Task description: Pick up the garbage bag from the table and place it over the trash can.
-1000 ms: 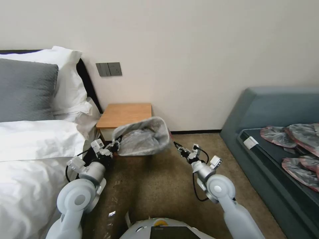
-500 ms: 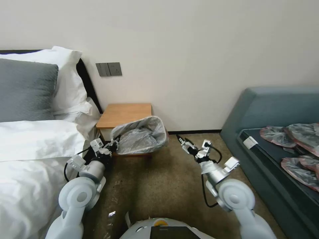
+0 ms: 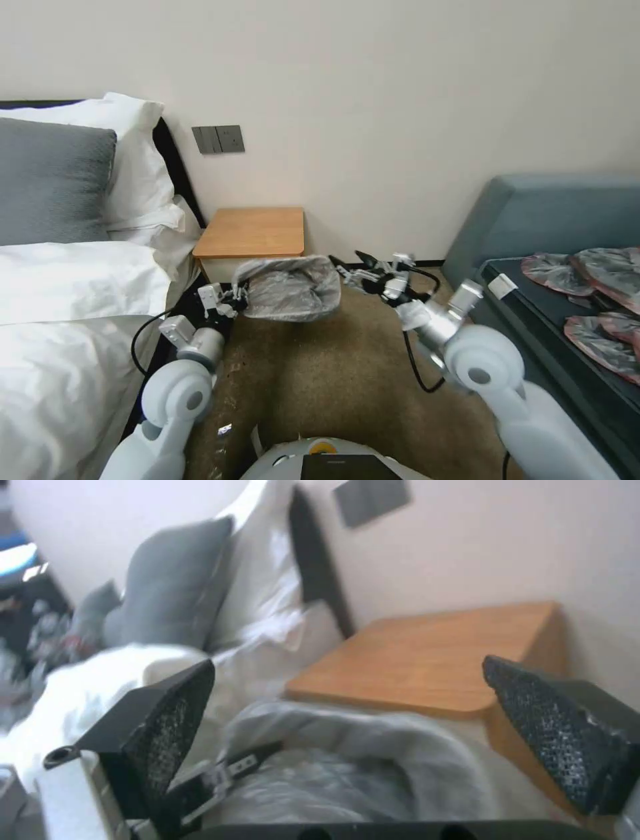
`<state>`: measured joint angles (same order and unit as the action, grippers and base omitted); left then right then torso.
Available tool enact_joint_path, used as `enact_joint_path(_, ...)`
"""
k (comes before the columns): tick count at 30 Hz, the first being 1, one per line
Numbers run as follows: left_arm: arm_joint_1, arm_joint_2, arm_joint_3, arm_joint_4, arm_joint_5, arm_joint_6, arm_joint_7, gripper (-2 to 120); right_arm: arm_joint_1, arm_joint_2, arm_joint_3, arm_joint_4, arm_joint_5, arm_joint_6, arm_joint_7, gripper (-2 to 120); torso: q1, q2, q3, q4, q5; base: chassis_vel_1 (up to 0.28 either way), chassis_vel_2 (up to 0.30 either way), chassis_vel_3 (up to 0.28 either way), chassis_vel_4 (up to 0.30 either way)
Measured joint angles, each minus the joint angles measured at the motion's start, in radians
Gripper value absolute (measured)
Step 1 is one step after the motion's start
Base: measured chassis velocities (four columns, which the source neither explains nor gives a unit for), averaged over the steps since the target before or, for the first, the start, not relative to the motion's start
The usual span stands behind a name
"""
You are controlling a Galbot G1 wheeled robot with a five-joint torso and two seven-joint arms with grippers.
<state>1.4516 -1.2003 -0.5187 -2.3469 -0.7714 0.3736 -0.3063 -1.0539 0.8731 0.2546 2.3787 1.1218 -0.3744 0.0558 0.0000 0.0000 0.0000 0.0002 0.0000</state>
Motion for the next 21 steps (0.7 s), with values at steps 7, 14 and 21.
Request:
enact_joint_path(7,-0.002,0.007,0.022,0.003,0.049,-0.002,0.018,3,0.200,-0.044,-0.229,-0.065,-0.135,-0.028,-0.035,97,0.000,0.000,0.000,-0.0003,0.0001,0.000,0.000,0.000,0.000)
enact_joint_path(14,0.006,0.003,0.025,-0.003,0.067,0.033,0.016,3,0.395,-0.060,-0.419,-0.117,-0.231,-0.065,-0.073,73,0.000,0.000,0.000,-0.0001,-0.0001,0.000,0.000,0.000,0.000)
enact_joint_path(21,0.006,0.001,0.024,-0.009,0.076,0.056,0.014,3,0.571,-0.075,-0.613,-0.164,-0.277,-0.097,-0.096,47,0.000,0.000,0.000,-0.0002,0.0000,0.000,0.000,0.000,0.000)
